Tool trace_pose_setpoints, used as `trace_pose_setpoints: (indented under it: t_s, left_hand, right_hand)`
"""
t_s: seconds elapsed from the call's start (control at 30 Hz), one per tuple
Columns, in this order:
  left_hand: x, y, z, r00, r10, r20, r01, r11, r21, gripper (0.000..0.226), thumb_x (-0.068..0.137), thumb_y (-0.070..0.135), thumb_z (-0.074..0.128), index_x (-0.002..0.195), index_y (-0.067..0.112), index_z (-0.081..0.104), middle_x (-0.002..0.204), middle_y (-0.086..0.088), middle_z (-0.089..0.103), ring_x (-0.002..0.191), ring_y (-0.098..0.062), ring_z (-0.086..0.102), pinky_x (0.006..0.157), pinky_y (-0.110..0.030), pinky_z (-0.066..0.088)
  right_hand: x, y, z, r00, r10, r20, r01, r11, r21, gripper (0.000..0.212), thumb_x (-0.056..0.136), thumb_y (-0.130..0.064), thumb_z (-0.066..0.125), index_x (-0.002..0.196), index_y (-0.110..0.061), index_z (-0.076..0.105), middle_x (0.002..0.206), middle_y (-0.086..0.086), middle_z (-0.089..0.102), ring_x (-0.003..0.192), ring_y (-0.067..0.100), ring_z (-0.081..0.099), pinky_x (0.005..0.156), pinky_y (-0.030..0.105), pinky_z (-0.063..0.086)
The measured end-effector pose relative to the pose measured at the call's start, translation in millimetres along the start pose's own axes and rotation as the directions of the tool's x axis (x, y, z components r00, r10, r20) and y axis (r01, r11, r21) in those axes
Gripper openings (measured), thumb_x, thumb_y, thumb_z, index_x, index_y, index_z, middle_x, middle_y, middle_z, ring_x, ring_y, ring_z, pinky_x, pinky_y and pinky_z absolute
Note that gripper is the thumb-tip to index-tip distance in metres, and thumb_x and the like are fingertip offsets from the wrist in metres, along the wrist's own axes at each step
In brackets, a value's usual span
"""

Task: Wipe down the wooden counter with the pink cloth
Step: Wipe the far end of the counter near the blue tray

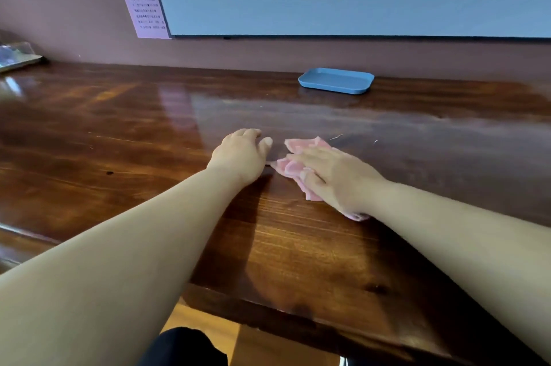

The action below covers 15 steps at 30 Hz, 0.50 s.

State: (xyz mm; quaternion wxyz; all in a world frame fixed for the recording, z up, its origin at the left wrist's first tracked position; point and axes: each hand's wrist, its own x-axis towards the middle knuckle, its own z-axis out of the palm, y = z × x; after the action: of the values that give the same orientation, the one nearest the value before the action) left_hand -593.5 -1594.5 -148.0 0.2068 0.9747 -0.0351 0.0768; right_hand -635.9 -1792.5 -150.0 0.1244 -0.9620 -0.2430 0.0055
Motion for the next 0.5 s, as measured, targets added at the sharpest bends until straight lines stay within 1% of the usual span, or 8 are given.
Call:
trace_pose_setpoints:
  t_s: [0.1,0.17,0.23,0.27,0.33,0.4,0.43,0.5]
  left_hand:
    - [9.8,14.7,9.5,1.000,0.007,0.007,-0.007,1.000,-0.015,0.048,0.102,0.038,0.035,0.143,0.014,0.044,0.150,-0.006,0.042,0.138,-0.026,0.034,0.113,-0.041,0.028]
    - [18.4,23.8,15.1,0.999,0.035,0.009,-0.035,0.999,-0.034,0.049,0.102,0.037,0.034,0.144,0.014,0.042,0.150,-0.005,0.041,0.139,-0.026,0.033,0.113,-0.041,0.027]
    - [23.0,28.3,20.7,0.998,0.060,-0.011,-0.061,0.997,-0.042,0.049,0.102,0.038,0.033,0.144,0.015,0.042,0.150,-0.004,0.041,0.139,-0.025,0.033,0.113,-0.040,0.027]
    - [25.1,29.3,24.0,0.998,0.063,-0.028,-0.064,0.997,-0.051,0.049,0.102,0.040,0.033,0.144,0.015,0.042,0.150,-0.004,0.041,0.139,-0.025,0.033,0.113,-0.040,0.027]
    - [24.3,30.2,33.2,0.997,0.051,-0.056,-0.054,0.997,-0.051,0.051,0.102,0.044,0.031,0.143,0.016,0.044,0.148,-0.003,0.043,0.138,-0.023,0.034,0.112,-0.038,0.027]
    - [21.1,30.4,42.9,0.993,0.069,-0.091,-0.065,0.997,0.045,0.054,0.101,0.050,0.028,0.142,0.019,0.045,0.147,0.000,0.044,0.137,-0.022,0.034,0.111,-0.038,0.026]
    - [20.9,30.3,45.9,0.992,0.081,-0.097,-0.073,0.994,0.087,0.055,0.100,0.052,0.027,0.142,0.020,0.044,0.148,0.001,0.044,0.138,-0.021,0.033,0.111,-0.038,0.025]
    - [22.2,27.9,47.4,0.993,0.076,-0.095,-0.065,0.992,0.110,0.058,0.099,0.055,0.025,0.143,0.021,0.042,0.150,0.001,0.040,0.140,-0.019,0.030,0.114,-0.038,0.022]
  right_hand:
    - [8.5,6.2,-3.3,0.992,0.128,-0.004,-0.128,0.991,-0.050,0.049,0.108,-0.035,0.021,0.157,-0.030,0.031,0.169,-0.011,0.010,0.156,0.019,-0.002,0.124,0.034,0.006]
    - [1.6,14.4,-0.5,1.000,0.007,0.003,-0.007,0.997,-0.074,0.051,0.107,-0.037,0.022,0.157,-0.029,0.032,0.168,-0.010,0.013,0.156,0.020,-0.001,0.124,0.034,0.007]
    - [-7.0,26.1,1.7,0.992,-0.126,-0.013,0.126,0.992,-0.012,0.051,0.105,-0.042,0.023,0.152,-0.031,0.040,0.166,-0.012,0.020,0.154,0.011,0.003,0.124,0.025,0.007]
    - [-4.2,38.5,2.4,0.992,-0.129,-0.013,0.129,0.991,0.023,0.050,0.105,-0.046,0.023,0.149,-0.036,0.043,0.164,-0.015,0.023,0.154,0.008,0.002,0.123,0.024,0.006]
    - [15.2,64.1,-3.4,1.000,-0.007,-0.012,0.008,0.998,0.055,0.045,0.106,-0.044,0.024,0.143,-0.041,0.049,0.162,-0.014,0.031,0.156,0.014,0.005,0.125,0.037,0.012]
    - [39.5,78.7,-9.6,0.989,0.148,-0.023,-0.147,0.989,0.015,0.045,0.104,-0.036,0.023,0.133,-0.033,0.058,0.161,-0.005,0.033,0.153,0.026,0.017,0.121,0.049,0.024]
    - [50.0,83.0,-11.0,0.978,0.207,-0.043,-0.207,0.978,-0.004,0.045,0.103,-0.035,0.022,0.125,-0.028,0.061,0.157,-0.001,0.038,0.148,0.027,0.026,0.117,0.051,0.030]
    - [67.1,86.4,-13.9,0.960,0.273,-0.057,-0.274,0.961,-0.018,0.047,0.102,-0.036,0.021,0.127,-0.023,0.059,0.148,0.000,0.045,0.139,0.027,0.036,0.111,0.050,0.036]
